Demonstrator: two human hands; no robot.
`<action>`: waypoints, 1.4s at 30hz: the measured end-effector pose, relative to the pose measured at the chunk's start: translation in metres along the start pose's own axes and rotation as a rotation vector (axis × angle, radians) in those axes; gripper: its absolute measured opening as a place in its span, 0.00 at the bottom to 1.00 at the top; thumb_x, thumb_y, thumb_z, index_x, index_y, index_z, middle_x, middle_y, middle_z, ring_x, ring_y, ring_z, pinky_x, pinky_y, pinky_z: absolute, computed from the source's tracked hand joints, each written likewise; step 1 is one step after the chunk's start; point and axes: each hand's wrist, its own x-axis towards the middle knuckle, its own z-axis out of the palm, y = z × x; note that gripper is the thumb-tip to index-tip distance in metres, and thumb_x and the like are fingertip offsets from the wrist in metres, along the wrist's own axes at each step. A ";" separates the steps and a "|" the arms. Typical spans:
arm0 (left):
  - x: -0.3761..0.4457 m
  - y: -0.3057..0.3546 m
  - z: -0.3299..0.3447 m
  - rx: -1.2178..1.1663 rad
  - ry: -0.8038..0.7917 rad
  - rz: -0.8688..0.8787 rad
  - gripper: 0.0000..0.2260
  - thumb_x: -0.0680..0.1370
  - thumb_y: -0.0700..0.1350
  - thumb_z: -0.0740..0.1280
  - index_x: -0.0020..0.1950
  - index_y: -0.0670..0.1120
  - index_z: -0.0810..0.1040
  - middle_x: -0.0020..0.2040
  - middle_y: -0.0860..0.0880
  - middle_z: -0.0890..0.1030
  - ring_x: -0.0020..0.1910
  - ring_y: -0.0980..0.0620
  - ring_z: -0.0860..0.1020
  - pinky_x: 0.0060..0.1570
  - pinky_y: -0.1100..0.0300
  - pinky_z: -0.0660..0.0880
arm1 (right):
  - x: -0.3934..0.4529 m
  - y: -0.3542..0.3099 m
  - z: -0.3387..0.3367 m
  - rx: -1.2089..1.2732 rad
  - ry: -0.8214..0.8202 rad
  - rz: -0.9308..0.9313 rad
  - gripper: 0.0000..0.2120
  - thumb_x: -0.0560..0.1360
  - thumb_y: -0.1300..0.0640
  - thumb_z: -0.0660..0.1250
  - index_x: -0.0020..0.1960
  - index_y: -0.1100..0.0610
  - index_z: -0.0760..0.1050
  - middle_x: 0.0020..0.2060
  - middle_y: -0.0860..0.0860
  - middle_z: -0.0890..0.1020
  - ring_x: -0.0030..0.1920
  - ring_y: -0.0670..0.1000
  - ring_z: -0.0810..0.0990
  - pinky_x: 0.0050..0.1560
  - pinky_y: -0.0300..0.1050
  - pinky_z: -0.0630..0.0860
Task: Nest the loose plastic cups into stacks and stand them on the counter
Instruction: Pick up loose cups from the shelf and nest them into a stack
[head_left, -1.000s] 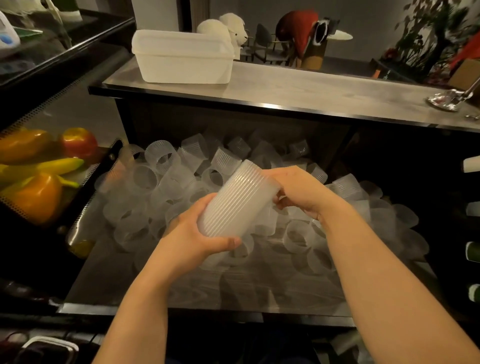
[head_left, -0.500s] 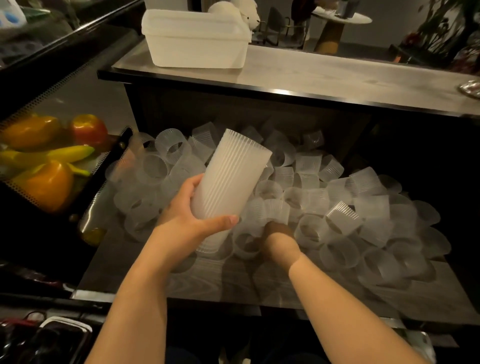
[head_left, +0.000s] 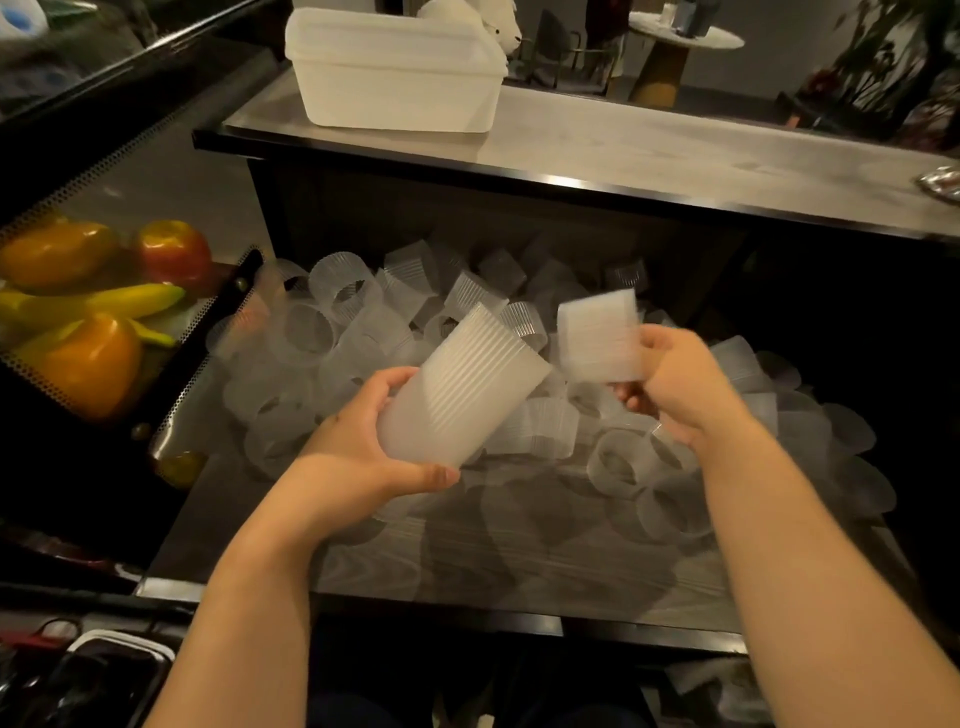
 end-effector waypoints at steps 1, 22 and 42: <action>0.000 0.001 0.000 0.002 -0.006 0.001 0.36 0.63 0.49 0.84 0.55 0.77 0.66 0.58 0.64 0.75 0.55 0.59 0.76 0.50 0.55 0.76 | -0.003 -0.009 -0.004 0.044 -0.012 -0.026 0.08 0.80 0.64 0.62 0.47 0.57 0.80 0.33 0.53 0.80 0.30 0.45 0.75 0.26 0.36 0.72; -0.007 0.009 0.004 0.033 -0.093 0.025 0.38 0.62 0.53 0.84 0.64 0.72 0.67 0.59 0.64 0.75 0.56 0.59 0.76 0.51 0.56 0.78 | -0.006 -0.034 0.015 -0.237 -0.315 -0.205 0.18 0.76 0.68 0.65 0.51 0.47 0.85 0.43 0.61 0.84 0.34 0.54 0.72 0.28 0.37 0.71; -0.003 -0.009 -0.010 -0.075 0.126 -0.011 0.33 0.61 0.53 0.84 0.55 0.73 0.68 0.56 0.65 0.74 0.52 0.60 0.75 0.44 0.60 0.74 | 0.056 0.073 0.048 -0.905 -0.232 0.006 0.33 0.77 0.45 0.67 0.78 0.50 0.59 0.74 0.55 0.67 0.71 0.57 0.68 0.69 0.49 0.67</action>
